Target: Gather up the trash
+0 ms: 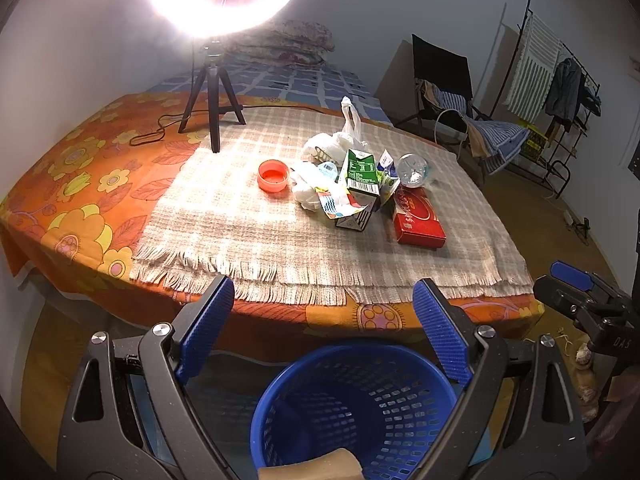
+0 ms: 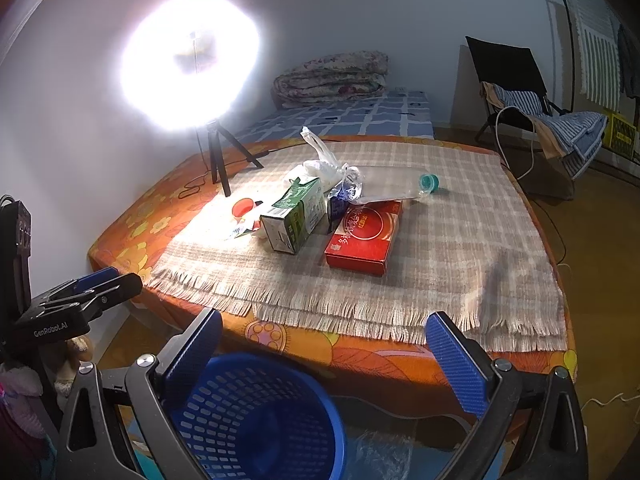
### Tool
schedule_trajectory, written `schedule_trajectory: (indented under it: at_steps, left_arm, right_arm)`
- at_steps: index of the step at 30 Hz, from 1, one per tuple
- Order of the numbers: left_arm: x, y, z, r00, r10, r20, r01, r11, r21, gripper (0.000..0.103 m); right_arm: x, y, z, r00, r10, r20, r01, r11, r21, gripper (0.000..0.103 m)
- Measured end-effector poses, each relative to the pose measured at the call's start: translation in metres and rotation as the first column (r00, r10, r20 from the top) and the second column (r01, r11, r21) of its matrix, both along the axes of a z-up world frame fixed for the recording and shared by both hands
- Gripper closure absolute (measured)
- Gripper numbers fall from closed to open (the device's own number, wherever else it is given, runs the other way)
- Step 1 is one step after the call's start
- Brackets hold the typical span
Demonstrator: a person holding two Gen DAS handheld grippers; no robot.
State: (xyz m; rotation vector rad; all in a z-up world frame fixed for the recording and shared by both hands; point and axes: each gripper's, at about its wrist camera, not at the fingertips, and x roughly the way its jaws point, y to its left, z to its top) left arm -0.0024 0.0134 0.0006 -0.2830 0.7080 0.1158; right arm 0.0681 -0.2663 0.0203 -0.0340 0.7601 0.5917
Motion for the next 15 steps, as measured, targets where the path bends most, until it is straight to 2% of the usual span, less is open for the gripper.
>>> schedule_trajectory:
  at_steps: [15]
  left_arm:
    - [-0.0015,0.003,0.0014,1.0,-0.003,-0.002,0.003,1.0,0.007,0.01]
  right_arm:
    - [0.0002,-0.0034,-0.0024,1.0,-0.002,-0.012,0.003,1.0,0.006,0.0]
